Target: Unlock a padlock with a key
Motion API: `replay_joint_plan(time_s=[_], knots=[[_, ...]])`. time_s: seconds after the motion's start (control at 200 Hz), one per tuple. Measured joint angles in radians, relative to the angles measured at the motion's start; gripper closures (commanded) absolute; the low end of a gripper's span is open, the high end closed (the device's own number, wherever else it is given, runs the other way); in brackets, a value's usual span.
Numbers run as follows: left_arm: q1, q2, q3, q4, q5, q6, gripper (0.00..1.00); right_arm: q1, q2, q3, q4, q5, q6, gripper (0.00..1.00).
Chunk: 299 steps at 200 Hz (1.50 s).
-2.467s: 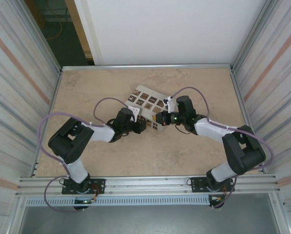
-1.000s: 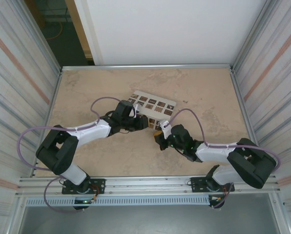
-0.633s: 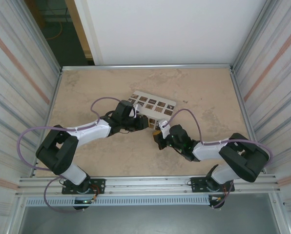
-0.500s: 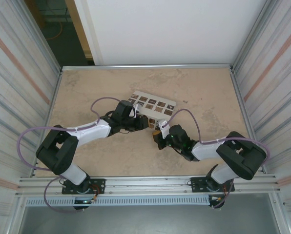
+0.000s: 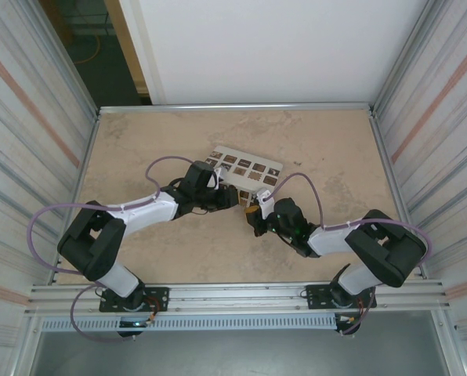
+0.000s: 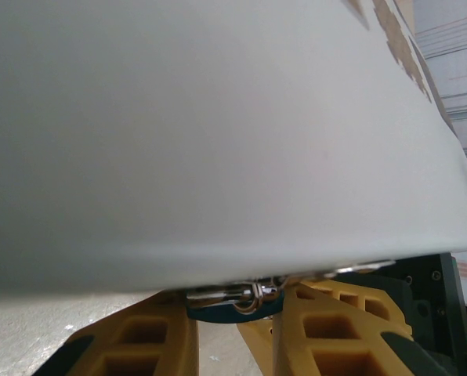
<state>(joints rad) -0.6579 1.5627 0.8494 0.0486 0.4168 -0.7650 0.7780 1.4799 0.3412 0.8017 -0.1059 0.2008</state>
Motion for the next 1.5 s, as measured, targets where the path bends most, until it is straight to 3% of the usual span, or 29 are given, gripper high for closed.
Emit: replay_joint_plan(time_s=[1.498], knots=[[0.000, 0.000, 0.000, 0.031, 0.001, -0.019, 0.79, -0.032, 0.032, 0.019, 0.059, -0.044, 0.053, 1.00]])
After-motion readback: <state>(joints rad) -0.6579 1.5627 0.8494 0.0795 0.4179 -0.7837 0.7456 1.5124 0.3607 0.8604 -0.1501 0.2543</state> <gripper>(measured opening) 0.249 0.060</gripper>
